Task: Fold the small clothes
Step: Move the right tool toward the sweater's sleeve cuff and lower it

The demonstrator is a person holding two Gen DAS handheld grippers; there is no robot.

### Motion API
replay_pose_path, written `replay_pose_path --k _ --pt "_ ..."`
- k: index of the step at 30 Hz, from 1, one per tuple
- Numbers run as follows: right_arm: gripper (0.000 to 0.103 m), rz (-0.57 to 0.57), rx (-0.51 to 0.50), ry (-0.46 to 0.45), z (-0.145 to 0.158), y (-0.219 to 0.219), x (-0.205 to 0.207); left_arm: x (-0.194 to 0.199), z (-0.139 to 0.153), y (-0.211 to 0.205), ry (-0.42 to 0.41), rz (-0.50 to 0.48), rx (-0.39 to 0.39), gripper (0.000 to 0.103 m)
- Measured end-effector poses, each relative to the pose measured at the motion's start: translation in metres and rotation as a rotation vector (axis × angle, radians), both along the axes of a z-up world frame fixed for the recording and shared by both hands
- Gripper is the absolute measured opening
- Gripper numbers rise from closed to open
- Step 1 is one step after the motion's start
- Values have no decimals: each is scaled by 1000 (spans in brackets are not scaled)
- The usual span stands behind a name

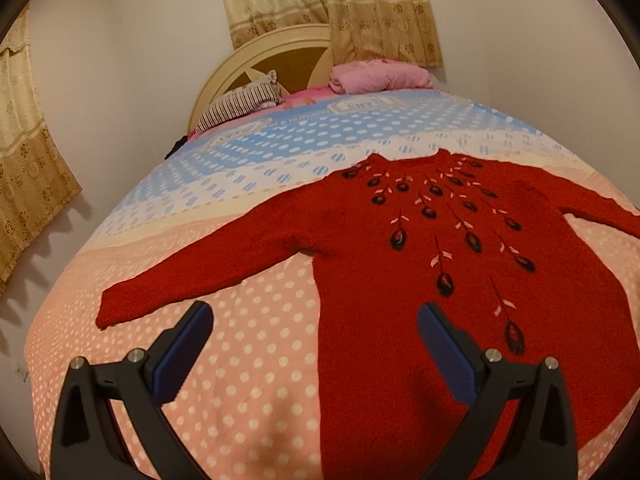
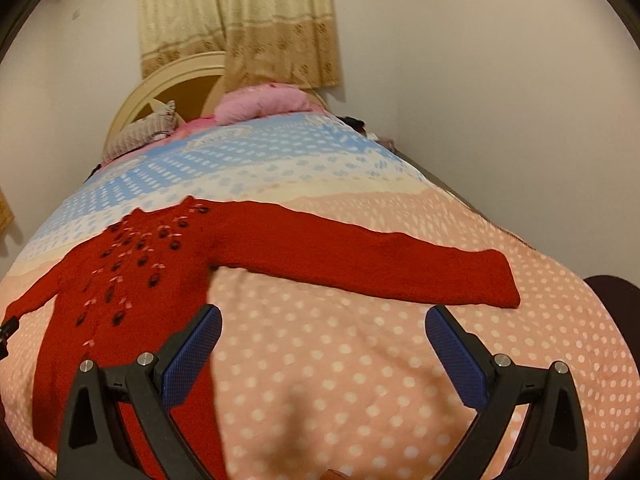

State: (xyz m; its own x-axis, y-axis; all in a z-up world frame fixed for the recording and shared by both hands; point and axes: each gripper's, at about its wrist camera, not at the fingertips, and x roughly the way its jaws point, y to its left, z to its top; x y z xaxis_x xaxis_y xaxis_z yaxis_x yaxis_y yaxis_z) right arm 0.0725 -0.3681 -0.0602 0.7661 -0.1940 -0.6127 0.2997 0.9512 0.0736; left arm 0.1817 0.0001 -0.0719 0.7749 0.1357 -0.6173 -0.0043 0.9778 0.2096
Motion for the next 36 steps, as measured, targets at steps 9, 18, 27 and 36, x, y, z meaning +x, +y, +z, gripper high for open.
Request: replay_pose_path --k 9,18,27,36 --pt "102 -93 47 51 -28 -56 29 41 -23 -12 59 -6 11 103" --pt "102 -207 129 77 -47 -124 31 76 -49 -9 112 19 8 103" --pt "84 -353 195 102 -52 -198 21 87 -63 -1 147 32 -45 103" --pt "61 -415 379 137 -71 -238 11 89 -66 5 159 35 -91 103"
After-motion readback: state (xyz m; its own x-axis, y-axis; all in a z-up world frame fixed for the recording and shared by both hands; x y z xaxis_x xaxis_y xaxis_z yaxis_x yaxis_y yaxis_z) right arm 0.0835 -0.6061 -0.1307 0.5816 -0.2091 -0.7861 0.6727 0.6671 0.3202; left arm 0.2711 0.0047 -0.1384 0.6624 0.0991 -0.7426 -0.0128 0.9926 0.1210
